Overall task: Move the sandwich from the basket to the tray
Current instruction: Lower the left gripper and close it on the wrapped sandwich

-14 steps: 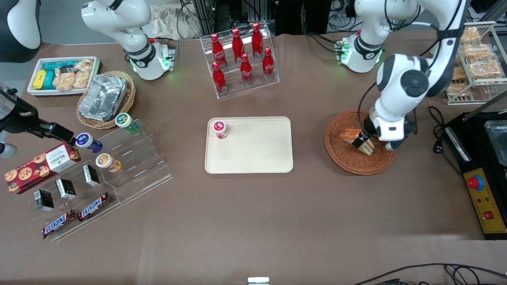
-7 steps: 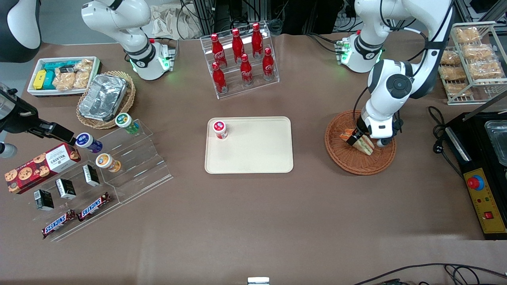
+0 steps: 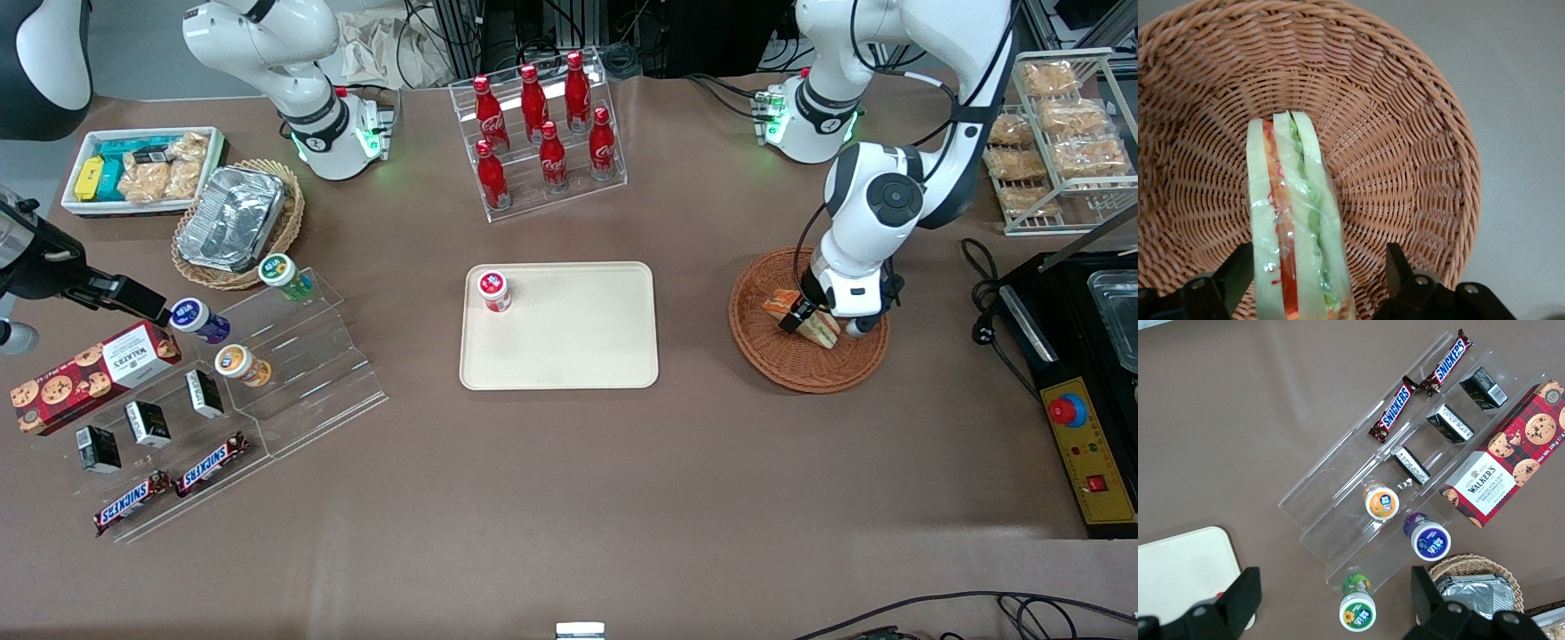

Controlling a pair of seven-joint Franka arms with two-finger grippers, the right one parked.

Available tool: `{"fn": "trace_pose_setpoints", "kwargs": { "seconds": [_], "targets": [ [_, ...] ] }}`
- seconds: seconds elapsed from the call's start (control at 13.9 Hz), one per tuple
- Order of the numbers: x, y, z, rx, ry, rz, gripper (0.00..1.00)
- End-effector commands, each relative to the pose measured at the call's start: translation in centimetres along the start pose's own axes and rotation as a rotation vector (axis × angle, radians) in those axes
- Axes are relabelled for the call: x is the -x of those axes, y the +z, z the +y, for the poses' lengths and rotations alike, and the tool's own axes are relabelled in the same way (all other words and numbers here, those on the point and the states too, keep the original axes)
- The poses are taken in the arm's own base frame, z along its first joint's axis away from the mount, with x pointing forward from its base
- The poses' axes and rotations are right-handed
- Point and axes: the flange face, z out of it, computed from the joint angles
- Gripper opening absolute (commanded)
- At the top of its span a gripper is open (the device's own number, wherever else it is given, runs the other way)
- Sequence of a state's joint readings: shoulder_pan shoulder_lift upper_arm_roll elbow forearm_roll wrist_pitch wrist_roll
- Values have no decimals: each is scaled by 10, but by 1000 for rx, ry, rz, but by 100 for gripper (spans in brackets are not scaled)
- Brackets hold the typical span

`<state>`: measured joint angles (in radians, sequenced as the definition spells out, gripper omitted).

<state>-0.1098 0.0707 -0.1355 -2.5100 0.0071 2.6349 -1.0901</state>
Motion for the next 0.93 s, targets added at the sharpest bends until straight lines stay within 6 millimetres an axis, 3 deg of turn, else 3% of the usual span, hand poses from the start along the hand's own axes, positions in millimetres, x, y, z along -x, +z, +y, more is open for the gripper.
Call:
{"fn": "trace_pose_setpoints", "kwargs": {
  "seconds": [0.0,0.36,0.43,0.65,0.86],
  "targets": [
    [-11,-5,1,13,-41,21,70],
    [-11,-14,-1,-20,-71,10,6],
    [-11,-19,-2,-22,-71,11,0],
    [-18,-58,10,-64,-60,1,0],
    [-39,-131,45,-143,-45,-36,0]
  ]
}}
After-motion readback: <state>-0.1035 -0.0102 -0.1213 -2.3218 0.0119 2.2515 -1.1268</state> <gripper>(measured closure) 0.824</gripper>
